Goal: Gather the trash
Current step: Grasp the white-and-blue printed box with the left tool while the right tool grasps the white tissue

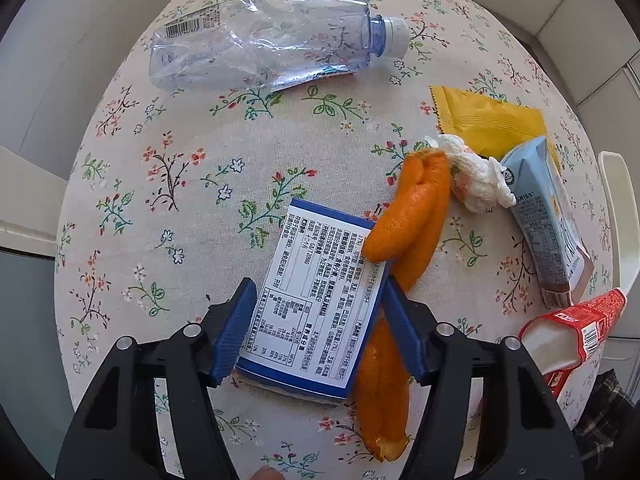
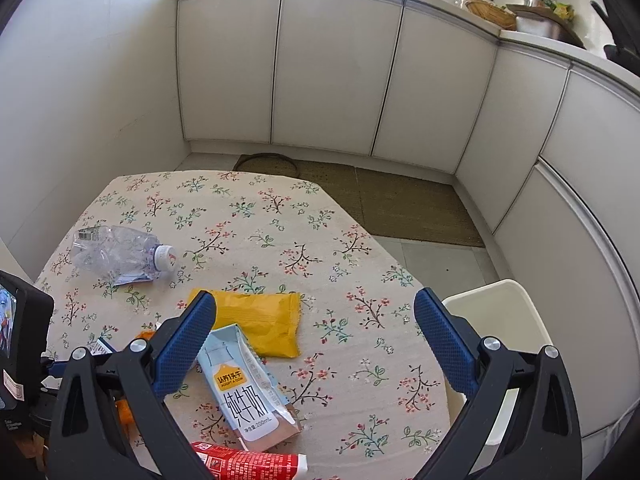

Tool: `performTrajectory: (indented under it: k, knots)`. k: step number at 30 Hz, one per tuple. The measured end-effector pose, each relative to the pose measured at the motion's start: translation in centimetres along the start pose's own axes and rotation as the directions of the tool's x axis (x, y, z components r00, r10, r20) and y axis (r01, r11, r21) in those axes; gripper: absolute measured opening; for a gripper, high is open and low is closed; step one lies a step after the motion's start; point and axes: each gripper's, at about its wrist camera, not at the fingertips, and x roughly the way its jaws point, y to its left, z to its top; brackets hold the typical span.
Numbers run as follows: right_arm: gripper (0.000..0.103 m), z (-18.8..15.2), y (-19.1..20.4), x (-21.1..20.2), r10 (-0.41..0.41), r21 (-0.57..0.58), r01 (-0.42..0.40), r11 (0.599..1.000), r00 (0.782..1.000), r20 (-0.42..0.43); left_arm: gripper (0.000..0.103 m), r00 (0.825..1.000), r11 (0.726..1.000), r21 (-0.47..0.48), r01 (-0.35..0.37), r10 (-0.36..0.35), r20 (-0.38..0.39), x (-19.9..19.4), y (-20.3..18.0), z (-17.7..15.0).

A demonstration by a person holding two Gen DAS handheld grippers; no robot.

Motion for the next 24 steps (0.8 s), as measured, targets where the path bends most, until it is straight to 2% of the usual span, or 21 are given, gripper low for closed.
performTrajectory:
  k: [3,7,10,13,14,16,18,20,21,23,24]
  knots:
    - [0.096,-0.1,0.4,0.5,0.018,0.001,-0.018,1.0,0.999,-0.026,0.058,1.0,0.999,-0.042,0.016,-0.016,-0.001,-0.3,1.4,-0.3]
    - [0.096,-0.2,0.7,0.8,0.044,0.008,-0.044,0.999,0.998,-0.045,0.056,0.999,0.992,-0.118,0.033,-0.029,0.035,-2.3,3.8,-0.9]
    - [0.096,-0.2,1.1,1.2,0.06,0.001,-0.06,0.998,0.996,-0.059,0.056,0.994,0.982,-0.172,0.071,-0.055,0.099,-5.2,5.4,-1.1]
    - [0.096,-0.3,1.8,1.5,0.097,-0.012,-0.098,0.995,0.992,-0.078,0.056,0.979,0.973,-0.204,0.11,-0.07,0.19,-8.5,7.1,-1.0]
    - [0.096,-0.3,2.1,1.7,0.129,-0.006,-0.131,0.991,0.987,-0.099,0.056,0.974,0.969,-0.214,0.121,-0.075,0.214,-9.4,6.8,-1.2]
    - [0.096,-0.4,2.6,2.3,0.235,0.048,-0.23,0.972,0.957,-0.17,0.056,0.962,0.96,-0.236,0.15,-0.086,0.26,-11.0,6.9,-1.0]
    - [0.096,-0.7,3.6,3.3,0.356,0.125,-0.335,0.934,0.9,-0.252,0.056,0.948,0.952,-0.25,0.177,-0.097,0.303,-12.2,7.2,-0.8]
    - [0.091,-0.9,5.0,4.2,0.415,0.169,-0.381,0.909,0.86,-0.296,0.056,0.934,0.947,-0.258,0.193,-0.097,0.343,-13.6,7.2,-0.8]
    - [0.089,-0.9,5.9,4.6,0.413,0.168,-0.378,0.91,0.858,-0.307,0.056,0.928,0.945,-0.258,0.199,-0.098,0.358,-14.4,7.0,-1.0]
    - [0.077,-1.1,7.7,5.1,0.383,0.131,-0.36,0.924,0.868,-0.316,0.056,0.92,0.943,-0.255,0.215,-0.108,0.376,-15.1,6.8,-0.9]
    - [0.074,-1.3,8.5,5.7,0.372,0.116,-0.353,0.928,0.868,-0.329,0.056,0.918,0.942,-0.251,0.221,-0.114,0.381,-15.3,6.7,-0.9]
